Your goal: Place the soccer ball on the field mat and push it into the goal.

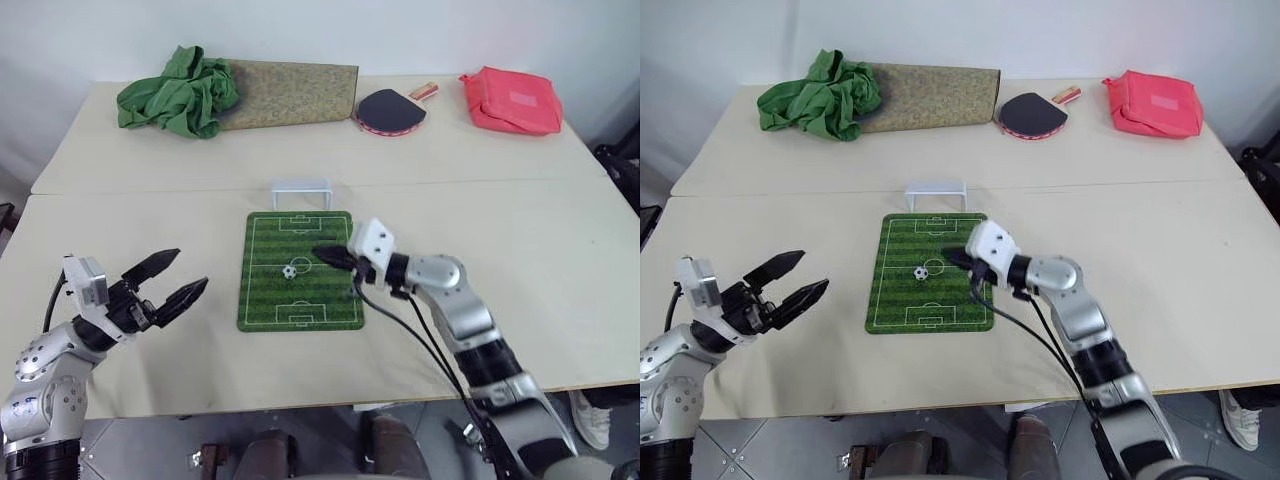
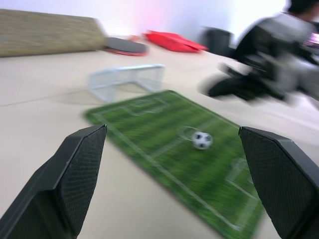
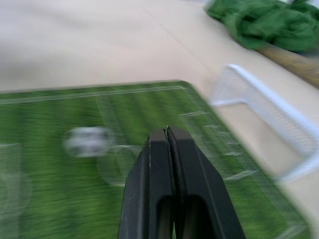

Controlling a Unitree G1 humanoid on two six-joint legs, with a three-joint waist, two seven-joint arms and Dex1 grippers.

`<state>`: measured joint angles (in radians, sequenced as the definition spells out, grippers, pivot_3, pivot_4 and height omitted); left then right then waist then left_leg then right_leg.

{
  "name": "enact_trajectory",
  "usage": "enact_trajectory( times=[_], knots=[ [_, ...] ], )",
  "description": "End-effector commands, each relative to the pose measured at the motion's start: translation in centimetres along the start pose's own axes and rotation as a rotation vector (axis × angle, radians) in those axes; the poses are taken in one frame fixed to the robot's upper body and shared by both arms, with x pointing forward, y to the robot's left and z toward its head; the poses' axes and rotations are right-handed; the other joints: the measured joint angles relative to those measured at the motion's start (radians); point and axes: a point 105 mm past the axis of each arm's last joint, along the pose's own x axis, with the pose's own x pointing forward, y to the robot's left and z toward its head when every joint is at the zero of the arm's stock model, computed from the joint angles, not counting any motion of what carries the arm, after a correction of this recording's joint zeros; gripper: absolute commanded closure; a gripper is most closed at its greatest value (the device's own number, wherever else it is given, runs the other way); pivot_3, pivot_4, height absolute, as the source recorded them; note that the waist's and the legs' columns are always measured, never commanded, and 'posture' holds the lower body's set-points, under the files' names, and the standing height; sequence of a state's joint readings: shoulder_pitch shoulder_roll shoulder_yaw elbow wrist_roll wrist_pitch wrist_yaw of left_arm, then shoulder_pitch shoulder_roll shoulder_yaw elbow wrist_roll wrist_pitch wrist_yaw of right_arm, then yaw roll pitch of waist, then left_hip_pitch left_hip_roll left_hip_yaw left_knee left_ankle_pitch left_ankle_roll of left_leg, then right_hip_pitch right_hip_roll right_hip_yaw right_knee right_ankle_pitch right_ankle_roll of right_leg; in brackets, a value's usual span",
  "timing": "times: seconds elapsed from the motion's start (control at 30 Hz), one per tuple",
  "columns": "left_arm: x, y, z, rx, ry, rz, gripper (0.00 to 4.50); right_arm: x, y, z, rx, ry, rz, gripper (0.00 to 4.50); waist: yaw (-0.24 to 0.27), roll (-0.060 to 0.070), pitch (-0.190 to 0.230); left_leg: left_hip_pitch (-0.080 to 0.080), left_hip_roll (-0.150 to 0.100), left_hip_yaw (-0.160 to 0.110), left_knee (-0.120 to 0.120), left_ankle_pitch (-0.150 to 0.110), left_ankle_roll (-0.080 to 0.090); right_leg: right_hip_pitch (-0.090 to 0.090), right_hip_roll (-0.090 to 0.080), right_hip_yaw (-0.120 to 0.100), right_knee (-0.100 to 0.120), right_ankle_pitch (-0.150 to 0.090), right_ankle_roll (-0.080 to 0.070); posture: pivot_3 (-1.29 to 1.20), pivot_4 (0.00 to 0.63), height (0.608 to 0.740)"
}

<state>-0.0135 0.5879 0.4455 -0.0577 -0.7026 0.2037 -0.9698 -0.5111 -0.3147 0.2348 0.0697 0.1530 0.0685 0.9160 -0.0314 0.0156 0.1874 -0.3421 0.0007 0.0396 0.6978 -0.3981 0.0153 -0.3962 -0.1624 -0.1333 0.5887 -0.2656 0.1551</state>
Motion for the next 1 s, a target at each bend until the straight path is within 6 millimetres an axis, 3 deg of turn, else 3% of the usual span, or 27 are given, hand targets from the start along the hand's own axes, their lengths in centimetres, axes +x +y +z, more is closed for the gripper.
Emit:
enact_trajectory(
  times=[0.03,0.27,0.6,0.87,1.0],
  knots=[
    [-0.2,-0.2,0.5,0.029,0.007,-0.035,0.0,-0.7,1.7,0.7,-0.018,-0.021,0.087,4.45,0.0,0.0,0.0,0.0,0.0,0.001,0.0,0.0,0.0,0.0,0.0,0.0,0.0,0.0,0.0,0.0,0.15,0.74],
    [-0.2,0.3,0.8,0.047,0.004,-0.026,0.0,-1.0,2.3,-0.2,0.009,-0.004,0.093,4.45,0.002,0.0,0.0,0.002,0.001,0.001,0.002,0.001,-0.001,0.001,0.0,0.002,0.001,0.0,0.0,0.0,0.15,0.74],
    [0.0,0.2,0.4,0.066,0.015,-0.027,0.0,4.7,2.4,-0.6,0.044,0.079,0.108,4.45,0.001,0.0,0.0,0.002,0.001,-0.001,0.001,0.001,-0.001,0.0,0.0,0.002,0.001,0.0,0.0,0.0,0.15,0.74],
    [-0.1,0.2,0.1,0.07,0.013,-0.007,0.0,8.4,0.4,0.0,0.036,0.097,0.006,4.45,-0.005,0.0,0.0,0.002,0.001,-0.002,0.001,0.001,-0.001,0.0,0.0,0.002,0.002,0.0,0.0,0.0,0.15,0.74],
    [0.2,0.1,0.0,0.069,0.003,-0.002,0.0,9.1,-1.5,-0.5,0.031,0.132,-0.082,4.45,-0.009,0.0,0.0,0.002,0.001,-0.002,0.001,0.001,-0.001,0.0,0.0,0.002,0.002,0.0,0.0,0.0,0.15,0.74]
  ],
)
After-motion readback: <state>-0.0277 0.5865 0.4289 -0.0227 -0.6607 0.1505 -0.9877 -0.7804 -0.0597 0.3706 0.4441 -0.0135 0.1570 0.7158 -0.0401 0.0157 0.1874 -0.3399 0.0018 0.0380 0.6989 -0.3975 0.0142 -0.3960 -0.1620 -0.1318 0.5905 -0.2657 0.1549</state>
